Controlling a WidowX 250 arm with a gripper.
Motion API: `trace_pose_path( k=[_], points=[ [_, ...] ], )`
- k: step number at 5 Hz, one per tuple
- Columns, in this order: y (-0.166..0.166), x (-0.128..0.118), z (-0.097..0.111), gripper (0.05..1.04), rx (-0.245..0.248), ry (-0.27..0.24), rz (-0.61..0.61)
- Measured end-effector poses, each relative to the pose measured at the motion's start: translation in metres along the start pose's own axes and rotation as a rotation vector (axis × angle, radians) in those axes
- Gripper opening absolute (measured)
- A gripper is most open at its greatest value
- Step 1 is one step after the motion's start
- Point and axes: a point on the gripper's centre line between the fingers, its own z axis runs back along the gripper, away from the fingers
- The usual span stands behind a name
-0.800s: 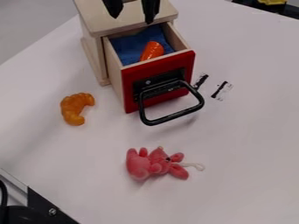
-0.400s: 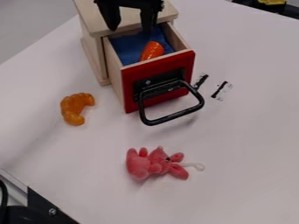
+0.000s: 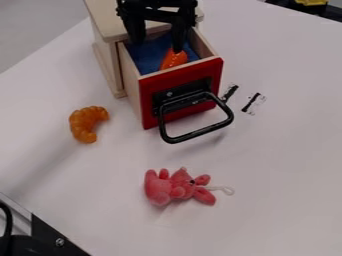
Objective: Put the red fruit on the table
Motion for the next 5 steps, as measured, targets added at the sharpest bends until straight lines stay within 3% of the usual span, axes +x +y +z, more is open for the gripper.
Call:
trace_pose_path(
  k=[4, 5],
  points=[
    [-0.01, 0.004, -0.052, 0.959, 0.015, 0.082, 0.003],
    [-0.011, 0.007, -0.055, 0.682, 0.023, 0.068, 0.002]
  ],
)
